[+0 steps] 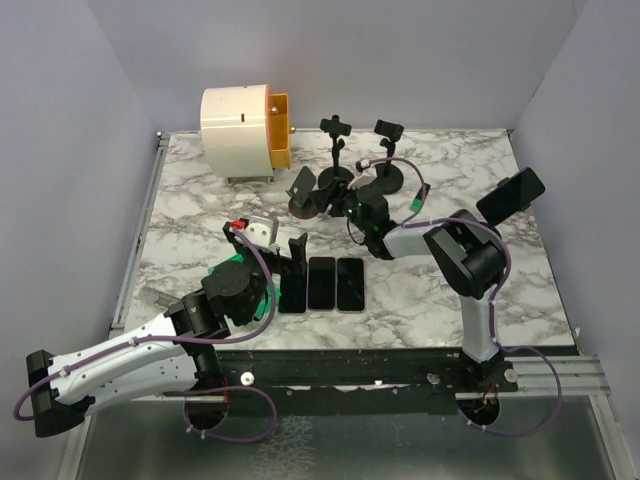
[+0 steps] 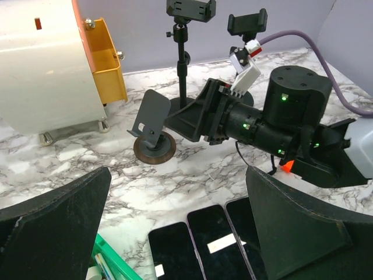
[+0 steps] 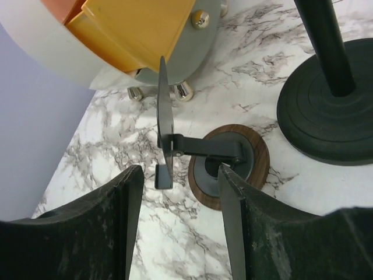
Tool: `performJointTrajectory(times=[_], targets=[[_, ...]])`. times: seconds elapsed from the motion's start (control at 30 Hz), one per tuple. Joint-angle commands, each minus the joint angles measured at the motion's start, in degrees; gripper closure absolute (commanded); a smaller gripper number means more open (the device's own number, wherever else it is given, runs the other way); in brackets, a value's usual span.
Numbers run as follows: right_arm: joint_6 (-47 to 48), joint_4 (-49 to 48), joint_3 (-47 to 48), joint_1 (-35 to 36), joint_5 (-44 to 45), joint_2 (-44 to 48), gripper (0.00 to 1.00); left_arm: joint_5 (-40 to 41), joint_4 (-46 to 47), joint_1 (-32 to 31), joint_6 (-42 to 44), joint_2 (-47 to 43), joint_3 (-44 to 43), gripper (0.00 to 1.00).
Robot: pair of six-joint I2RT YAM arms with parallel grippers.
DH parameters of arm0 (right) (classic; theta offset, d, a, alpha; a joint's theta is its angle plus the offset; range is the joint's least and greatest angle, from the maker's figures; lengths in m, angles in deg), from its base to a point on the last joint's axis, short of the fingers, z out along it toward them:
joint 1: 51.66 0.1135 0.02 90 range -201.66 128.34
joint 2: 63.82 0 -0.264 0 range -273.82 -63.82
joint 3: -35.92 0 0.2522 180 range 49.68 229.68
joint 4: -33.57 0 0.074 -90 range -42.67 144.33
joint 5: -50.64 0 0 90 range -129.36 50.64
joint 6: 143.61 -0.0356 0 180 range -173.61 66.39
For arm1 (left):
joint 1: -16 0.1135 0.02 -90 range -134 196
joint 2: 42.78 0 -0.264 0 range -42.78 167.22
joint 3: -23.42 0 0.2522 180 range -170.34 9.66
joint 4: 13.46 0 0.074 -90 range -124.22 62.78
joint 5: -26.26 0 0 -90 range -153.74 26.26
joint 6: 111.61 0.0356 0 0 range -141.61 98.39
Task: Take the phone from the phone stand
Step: Move the phone stand to the center of the board, then move the phone stand with the phone to the center of the board.
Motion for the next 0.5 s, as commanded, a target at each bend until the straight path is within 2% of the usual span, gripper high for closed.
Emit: performJointTrajectory(times=[0.0, 0.1, 0.23, 0.47], targets=[[2.0, 0.2, -5.0, 0.0, 0.7, 7.5, 0.4, -1.1, 0.4, -0.1, -0.5, -0.9, 0.4, 0.01], [3.6, 1.9, -9.2, 0.0, 0.9, 13.4, 0.39, -1.5, 0.3, -0.1, -0.9, -1.4, 0.4, 0.01], [5.9, 9.0, -14.0, 0.0, 2.5, 23.5, 0.39, -2.1, 0.3, -0.1, -1.6, -2.0, 0.5, 0.01], [11.0, 31.8, -14.0, 0.0, 10.7, 44.1, 0.41, -3.8, 0.2, -0.1, -2.6, -2.0, 0.5, 0.01]])
